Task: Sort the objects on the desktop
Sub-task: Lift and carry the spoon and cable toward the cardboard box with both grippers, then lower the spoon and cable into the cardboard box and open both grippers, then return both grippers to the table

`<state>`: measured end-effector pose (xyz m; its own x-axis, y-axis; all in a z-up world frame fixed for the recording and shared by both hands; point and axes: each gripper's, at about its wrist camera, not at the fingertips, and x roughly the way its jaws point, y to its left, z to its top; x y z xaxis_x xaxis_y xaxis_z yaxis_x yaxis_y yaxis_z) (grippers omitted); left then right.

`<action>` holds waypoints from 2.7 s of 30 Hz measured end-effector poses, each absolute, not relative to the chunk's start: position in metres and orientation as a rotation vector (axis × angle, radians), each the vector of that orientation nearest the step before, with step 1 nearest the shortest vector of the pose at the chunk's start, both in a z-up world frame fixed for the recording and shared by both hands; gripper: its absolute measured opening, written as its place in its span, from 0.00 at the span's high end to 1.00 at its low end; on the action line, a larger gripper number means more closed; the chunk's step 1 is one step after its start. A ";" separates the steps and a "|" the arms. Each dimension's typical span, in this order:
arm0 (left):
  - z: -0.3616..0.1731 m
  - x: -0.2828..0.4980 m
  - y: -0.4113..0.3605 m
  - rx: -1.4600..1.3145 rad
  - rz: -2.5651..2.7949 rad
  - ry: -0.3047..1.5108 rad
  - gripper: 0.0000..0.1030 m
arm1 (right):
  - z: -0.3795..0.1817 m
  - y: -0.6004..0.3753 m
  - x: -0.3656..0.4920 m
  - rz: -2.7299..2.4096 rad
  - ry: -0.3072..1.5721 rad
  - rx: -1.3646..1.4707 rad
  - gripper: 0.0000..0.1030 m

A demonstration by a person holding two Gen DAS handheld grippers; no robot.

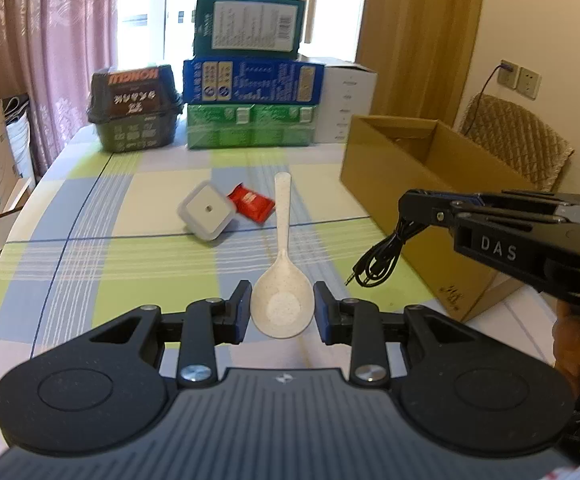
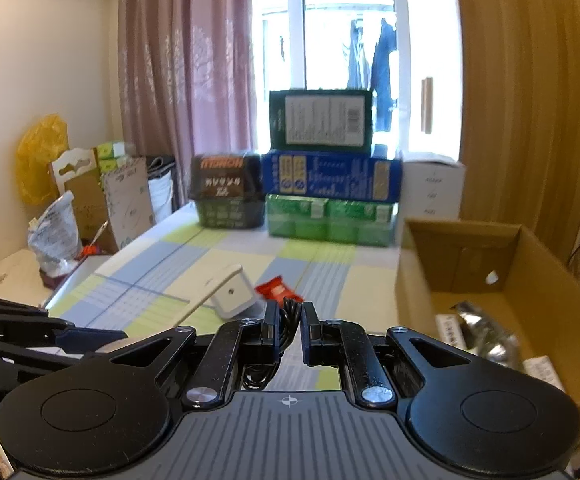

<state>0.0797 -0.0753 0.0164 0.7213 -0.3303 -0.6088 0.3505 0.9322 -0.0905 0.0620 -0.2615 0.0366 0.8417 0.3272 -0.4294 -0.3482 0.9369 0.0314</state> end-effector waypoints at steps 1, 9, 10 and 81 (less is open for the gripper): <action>0.020 0.077 -0.079 0.036 -0.381 0.663 0.73 | 0.041 -0.265 0.061 0.353 0.438 -0.049 0.93; 0.049 0.063 -0.112 0.071 -0.426 0.630 0.73 | 0.080 -0.309 0.050 0.296 0.382 -0.039 0.93; 0.052 0.062 -0.117 0.074 -0.435 0.627 0.73 | 0.086 -0.317 0.051 0.283 0.376 -0.035 0.93; 0.064 0.083 -0.190 0.063 -0.447 0.626 0.38 | 0.113 -0.415 0.066 0.212 0.437 -0.041 0.06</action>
<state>0.0827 -0.1898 0.0643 0.7188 -0.3848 -0.5790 0.4225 0.9032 -0.0757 0.0658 -0.4148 0.1130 0.8842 0.1950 -0.4245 -0.2126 0.9771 0.0060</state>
